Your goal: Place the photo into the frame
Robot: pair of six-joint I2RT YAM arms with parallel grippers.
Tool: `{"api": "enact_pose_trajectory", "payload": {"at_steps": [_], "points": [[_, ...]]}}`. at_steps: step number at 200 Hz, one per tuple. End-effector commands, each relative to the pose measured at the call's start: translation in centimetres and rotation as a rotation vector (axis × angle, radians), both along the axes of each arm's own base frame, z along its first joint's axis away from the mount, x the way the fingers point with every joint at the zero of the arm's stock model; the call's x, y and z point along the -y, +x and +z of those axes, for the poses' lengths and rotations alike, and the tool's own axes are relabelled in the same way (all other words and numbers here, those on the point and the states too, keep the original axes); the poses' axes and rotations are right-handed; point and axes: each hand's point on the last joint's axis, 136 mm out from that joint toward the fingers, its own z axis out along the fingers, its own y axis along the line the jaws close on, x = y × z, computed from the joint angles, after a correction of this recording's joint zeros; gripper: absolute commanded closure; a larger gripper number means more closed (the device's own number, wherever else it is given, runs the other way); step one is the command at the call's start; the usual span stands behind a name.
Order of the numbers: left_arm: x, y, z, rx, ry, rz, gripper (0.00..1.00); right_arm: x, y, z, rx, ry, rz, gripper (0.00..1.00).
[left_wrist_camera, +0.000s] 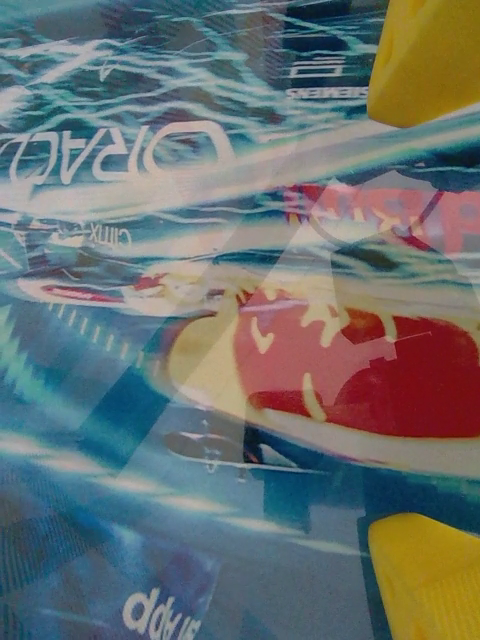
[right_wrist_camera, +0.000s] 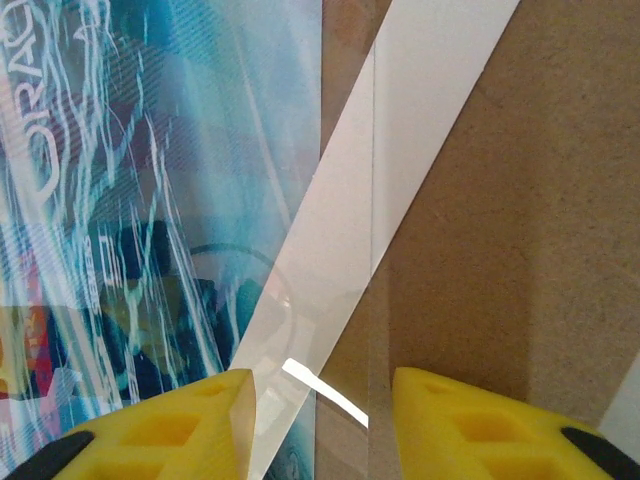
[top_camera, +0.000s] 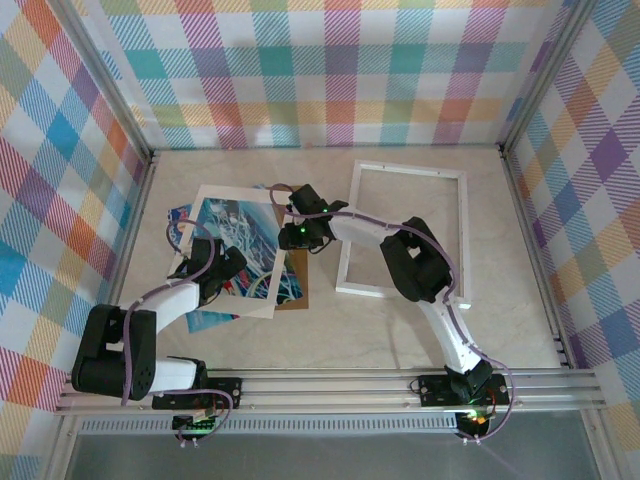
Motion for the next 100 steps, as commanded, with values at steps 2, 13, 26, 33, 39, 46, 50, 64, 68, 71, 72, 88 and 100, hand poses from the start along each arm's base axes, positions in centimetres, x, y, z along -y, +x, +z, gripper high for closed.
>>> {"api": "enact_pose_trajectory", "payload": {"at_steps": [2,13,26,33,39,46,50,64,68,71,72,88,100], "points": [[0.8,-0.9,-1.9,-0.059,-0.056,-0.006,0.0,-0.9,-1.5,-1.1,-0.053,-0.01,0.033,0.59],[0.9,-0.9,-2.1,-0.063,-0.059,-0.006,0.0,-1.1,-1.7,-0.8,-0.056,0.001,0.04,0.59],[0.9,-1.0,-2.3,-0.07,-0.064,-0.006,0.0,-1.3,-1.7,0.0,-0.048,0.019,0.048,0.59],[1.0,-1.0,-2.4,-0.075,-0.066,-0.005,0.0,-1.5,-1.8,0.4,-0.044,0.029,0.055,0.59],[1.0,-1.1,-2.5,-0.079,-0.068,-0.007,0.0,-1.6,-1.8,0.7,-0.04,0.036,0.058,0.59],[1.1,-1.0,-2.5,-0.078,-0.07,-0.007,0.0,-1.7,-1.7,0.9,-0.037,0.043,0.062,0.59],[1.1,-1.0,-2.5,-0.08,-0.07,-0.007,0.0,-1.7,-1.7,1.0,-0.035,0.045,0.062,0.59],[1.0,-1.1,-2.5,-0.082,-0.071,-0.004,0.0,-1.9,-1.7,1.4,-0.031,0.057,0.068,0.58],[1.0,-1.1,-2.5,-0.082,-0.069,-0.004,0.0,-1.9,-1.7,1.4,-0.032,0.057,0.069,0.58],[1.0,-1.1,-2.5,-0.083,-0.068,-0.003,0.0,-1.9,-1.7,1.5,-0.03,0.057,0.068,0.58],[1.0,-1.2,-2.5,-0.083,-0.068,-0.004,0.0,-1.9,-1.7,1.5,-0.03,0.057,0.069,0.59],[0.8,-1.4,-2.6,-0.088,-0.061,0.003,0.0,-1.9,-1.6,2.0,-0.019,0.058,0.067,0.58],[0.7,-1.4,-2.6,-0.089,-0.056,0.006,0.0,-1.7,-1.5,2.7,-0.006,0.062,0.068,0.58]]}}
